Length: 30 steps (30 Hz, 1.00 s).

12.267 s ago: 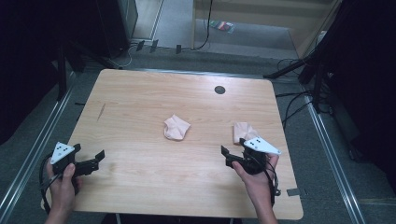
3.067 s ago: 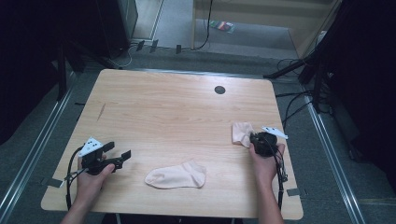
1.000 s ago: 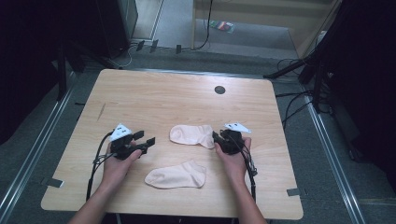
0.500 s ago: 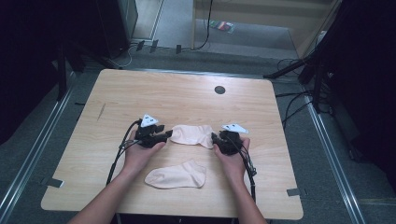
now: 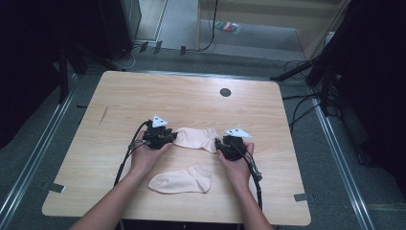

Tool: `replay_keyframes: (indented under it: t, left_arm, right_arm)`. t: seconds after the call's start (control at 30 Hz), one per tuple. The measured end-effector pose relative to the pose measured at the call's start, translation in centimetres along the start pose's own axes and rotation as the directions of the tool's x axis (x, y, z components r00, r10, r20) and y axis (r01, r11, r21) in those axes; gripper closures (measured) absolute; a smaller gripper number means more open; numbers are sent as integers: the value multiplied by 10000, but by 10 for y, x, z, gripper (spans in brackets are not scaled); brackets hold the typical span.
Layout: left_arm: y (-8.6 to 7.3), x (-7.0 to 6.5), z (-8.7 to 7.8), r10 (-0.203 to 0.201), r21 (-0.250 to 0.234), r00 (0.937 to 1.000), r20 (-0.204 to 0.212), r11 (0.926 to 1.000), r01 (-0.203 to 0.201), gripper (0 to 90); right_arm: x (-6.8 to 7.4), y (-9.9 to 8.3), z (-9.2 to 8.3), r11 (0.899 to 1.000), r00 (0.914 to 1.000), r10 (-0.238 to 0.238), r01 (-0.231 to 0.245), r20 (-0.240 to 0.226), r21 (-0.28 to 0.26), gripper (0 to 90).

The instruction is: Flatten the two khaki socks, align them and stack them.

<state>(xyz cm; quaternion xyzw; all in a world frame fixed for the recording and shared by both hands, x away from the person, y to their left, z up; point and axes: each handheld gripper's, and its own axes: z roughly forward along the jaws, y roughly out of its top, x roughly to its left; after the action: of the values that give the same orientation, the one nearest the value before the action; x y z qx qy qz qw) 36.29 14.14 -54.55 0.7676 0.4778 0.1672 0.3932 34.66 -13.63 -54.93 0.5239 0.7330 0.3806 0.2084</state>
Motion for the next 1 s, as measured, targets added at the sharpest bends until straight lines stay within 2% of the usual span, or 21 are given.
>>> replay_keyframes:
  t: [0.07, 0.1, 0.3, 0.4, 0.57, 0.7, 0.8, 0.83, 0.9, 1.0]
  left_arm:
    - [0, 0, 1, -106, 97, 9999, -81, 9999, 107, 723]
    - [-1, 1, 1, -114, 124, 9999, 4, 9999, 114, 733]
    - [-1, -1, 2, -80, 173, 9996, 254, 9998, 76, 828]
    - [-1, 0, 0, -62, 236, 9991, 425, 9997, 52, 880]
    - [-3, 3, -4, -8, 203, 9983, 581, 9998, -3, 897]
    - [-4, 9, -15, -149, -219, 9971, 741, 9996, 166, 900]
    - [-4, 16, -27, -323, -676, 9951, 934, 9970, 387, 900]
    - [-5, 18, -31, -365, -799, 9942, 1012, 9958, 447, 900]
    - [-5, 20, -40, -111, -970, 9968, 794, 9951, 188, 900]
    - [-9, 24, -49, -287, -1162, 9958, 869, 9925, 387, 900]
  right_arm:
    - [2, 0, 0, 9998, 9998, -194, 194, 47, 17, 670]
    - [3, -1, 0, 9996, 9996, -291, 291, 63, 26, 688]
    - [4, -1, 0, 9996, 9996, -277, 278, -69, 51, 824]
    - [3, -1, 0, 9999, 9998, -123, 124, -187, 63, 849]
    - [2, -1, -1, 10000, 9998, 63, -65, -162, -70, 864]
    - [-1, 0, -7, 9993, 9991, 242, -252, -353, -284, 872]
    - [-1, 3, -14, 9984, 9987, 369, -383, -347, -405, 877]
    - [-1, 4, -17, 9982, 9989, 417, -426, -220, -432, 880]
    - [0, 6, -21, 9981, 9992, 408, -409, -27, -470, 883]
    - [2, 9, -27, 9978, 9993, 368, -371, -68, -547, 885]
